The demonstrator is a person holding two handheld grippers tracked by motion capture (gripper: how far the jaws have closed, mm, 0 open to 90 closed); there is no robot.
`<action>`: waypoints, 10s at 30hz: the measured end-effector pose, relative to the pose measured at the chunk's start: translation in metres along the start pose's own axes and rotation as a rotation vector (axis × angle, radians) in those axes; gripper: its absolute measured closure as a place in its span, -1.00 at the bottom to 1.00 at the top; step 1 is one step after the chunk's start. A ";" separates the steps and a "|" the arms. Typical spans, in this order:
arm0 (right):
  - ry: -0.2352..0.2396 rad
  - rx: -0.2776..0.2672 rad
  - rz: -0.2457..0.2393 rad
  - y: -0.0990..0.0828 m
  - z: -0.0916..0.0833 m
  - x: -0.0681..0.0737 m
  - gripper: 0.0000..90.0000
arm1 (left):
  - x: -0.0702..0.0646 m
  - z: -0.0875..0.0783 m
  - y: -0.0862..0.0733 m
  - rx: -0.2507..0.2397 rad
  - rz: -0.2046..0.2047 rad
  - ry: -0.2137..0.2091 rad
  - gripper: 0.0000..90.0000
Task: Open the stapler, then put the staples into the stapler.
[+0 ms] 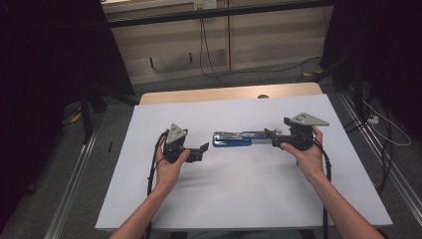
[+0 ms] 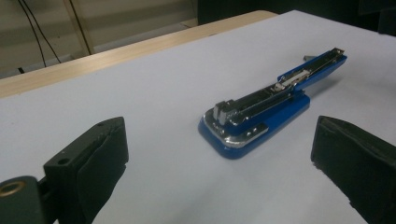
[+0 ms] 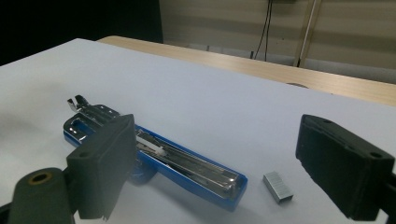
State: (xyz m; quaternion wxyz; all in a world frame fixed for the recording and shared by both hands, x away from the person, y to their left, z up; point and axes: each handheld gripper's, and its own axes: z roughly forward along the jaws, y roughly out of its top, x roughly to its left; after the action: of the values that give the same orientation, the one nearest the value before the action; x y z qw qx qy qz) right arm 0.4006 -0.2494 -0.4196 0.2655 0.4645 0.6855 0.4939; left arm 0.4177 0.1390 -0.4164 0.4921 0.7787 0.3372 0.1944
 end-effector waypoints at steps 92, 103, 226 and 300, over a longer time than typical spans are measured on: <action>0.036 0.429 -0.022 0.030 0.053 -0.090 -0.62 | -0.008 -0.106 -0.058 -0.010 -0.059 0.069 -0.92; 0.099 0.542 -0.094 0.031 0.066 -0.086 -0.27 | -0.009 -0.103 -0.057 0.004 -0.048 0.063 -0.92; 0.287 0.440 -0.242 0.070 0.040 -0.030 0.76 | -0.006 -0.101 -0.054 -0.016 -0.064 0.033 -0.92; 0.485 0.412 -0.379 0.090 0.120 0.063 0.76 | -0.003 -0.105 -0.056 -0.021 -0.072 0.042 -0.92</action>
State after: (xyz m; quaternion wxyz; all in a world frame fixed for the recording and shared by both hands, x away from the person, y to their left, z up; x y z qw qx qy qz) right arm 0.5056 -0.1335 -0.3751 0.0830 0.2426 0.8873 0.3834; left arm 0.3304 0.2194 -0.4203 0.4998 0.7565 0.3733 0.1964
